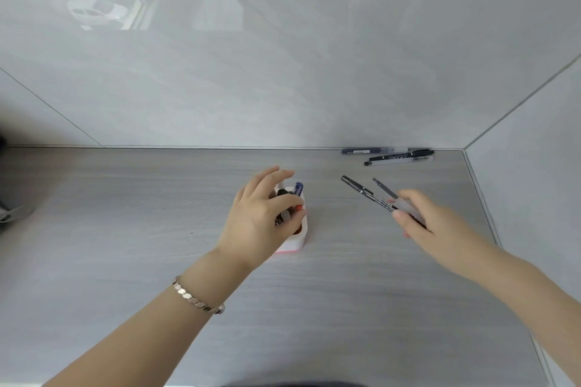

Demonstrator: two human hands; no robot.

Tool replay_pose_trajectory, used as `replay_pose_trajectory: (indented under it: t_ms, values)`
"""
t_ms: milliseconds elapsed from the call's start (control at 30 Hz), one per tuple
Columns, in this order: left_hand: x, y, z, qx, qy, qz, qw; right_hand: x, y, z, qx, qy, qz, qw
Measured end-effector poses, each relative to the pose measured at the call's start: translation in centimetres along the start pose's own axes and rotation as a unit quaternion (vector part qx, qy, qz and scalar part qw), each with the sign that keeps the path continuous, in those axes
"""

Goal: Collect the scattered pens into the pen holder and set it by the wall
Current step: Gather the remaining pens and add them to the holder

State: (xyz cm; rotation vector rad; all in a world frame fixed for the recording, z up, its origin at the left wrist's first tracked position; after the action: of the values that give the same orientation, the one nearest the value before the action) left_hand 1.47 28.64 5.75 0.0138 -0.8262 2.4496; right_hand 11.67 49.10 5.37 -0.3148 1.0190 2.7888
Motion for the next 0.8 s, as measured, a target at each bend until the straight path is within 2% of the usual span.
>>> replay_pose_trajectory:
  t_ms: [100,200,300,400,467,600,700,800]
  values:
    - [-0.6,1.0,0.2,-0.139,0.011,0.059,0.988,-0.4,3.4,1.6,0.023,-0.008,0.015,1.0]
    - [-1.0,2.2,0.3,-0.221,-0.009,0.121,0.968,0.0,6.5,1.6,0.034,0.014,0.023,0.999]
    - [-1.3,2.8,0.5,-0.247,-0.039,0.156,0.956,1.4,8.7,0.1,-0.017,0.05,0.022,0.998]
    - [-1.4,2.5,0.4,-0.257,-0.043,0.15,0.954,3.8,10.1,-2.2,-0.067,0.057,0.038,0.995]
    - [-1.5,2.2,0.4,-0.259,-0.037,0.151,0.953,5.7,10.3,-3.9,-0.06,0.032,0.028,0.997]
    - [-1.8,2.3,0.3,-0.266,-0.029,0.176,0.947,7.2,9.5,-6.4,0.048,-0.09,0.0,0.995]
    - [-1.8,2.4,0.0,-0.272,-0.004,0.18,0.945,6.7,8.8,-7.6,0.127,-0.091,0.007,0.988]
    - [-1.8,2.4,-0.2,-0.269,0.02,0.184,0.945,5.8,8.0,-4.4,0.174,-0.133,0.022,0.976]
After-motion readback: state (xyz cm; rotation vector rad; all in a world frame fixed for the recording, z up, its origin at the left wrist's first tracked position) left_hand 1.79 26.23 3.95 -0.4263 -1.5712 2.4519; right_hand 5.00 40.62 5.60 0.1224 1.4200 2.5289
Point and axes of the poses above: each hand's wrist, its own x-axis towards the middle knuckle, its own z-axis out of the back of the hand, y = z × x, the point moved 7 cm from there along x, towards the middle knuckle, and after that the axes turned 11 degrees about z, right-handed, at the moved point
